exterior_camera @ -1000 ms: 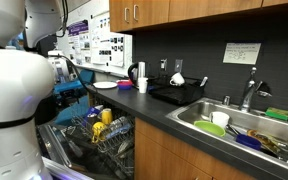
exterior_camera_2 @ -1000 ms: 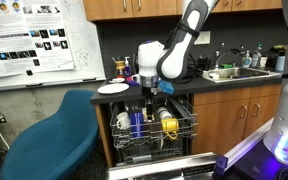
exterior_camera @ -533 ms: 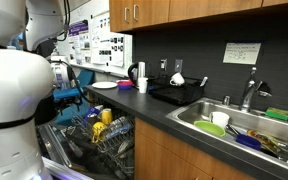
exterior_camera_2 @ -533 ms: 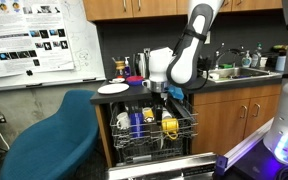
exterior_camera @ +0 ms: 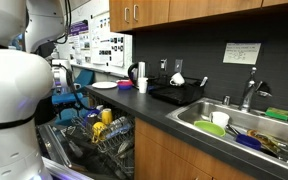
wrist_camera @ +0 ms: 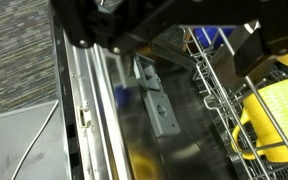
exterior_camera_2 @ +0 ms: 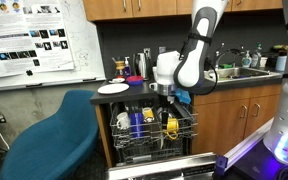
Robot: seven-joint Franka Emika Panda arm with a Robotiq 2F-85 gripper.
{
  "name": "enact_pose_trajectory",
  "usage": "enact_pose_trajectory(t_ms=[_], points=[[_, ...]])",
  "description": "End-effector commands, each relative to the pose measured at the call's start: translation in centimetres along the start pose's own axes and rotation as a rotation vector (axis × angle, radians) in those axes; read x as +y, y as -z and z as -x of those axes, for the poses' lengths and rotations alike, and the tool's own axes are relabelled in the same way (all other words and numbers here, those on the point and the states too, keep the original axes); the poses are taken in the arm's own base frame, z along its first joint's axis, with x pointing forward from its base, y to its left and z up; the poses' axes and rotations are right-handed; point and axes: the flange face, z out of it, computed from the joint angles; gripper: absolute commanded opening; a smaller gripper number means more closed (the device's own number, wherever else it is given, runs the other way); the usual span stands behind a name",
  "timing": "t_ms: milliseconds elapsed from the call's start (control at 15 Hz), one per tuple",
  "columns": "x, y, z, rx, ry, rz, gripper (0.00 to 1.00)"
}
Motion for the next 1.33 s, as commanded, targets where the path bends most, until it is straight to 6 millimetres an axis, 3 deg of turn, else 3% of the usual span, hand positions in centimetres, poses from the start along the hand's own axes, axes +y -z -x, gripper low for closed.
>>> enact_pose_trajectory(t_ms=[0, 333, 1000, 1267], points=[[0.5, -0.4, 1.5, -0.005, -0.045, -0.016, 1.00], [1.1, -1.7, 1.9, -0.028, -0.097, -0.052, 1.00], [2.9, -3.7, -1.3, -0.032, -0.080, -0.105, 1.00], [3.6, -4.1, -1.8, -0.022, -0.083, -0.114, 1.00]])
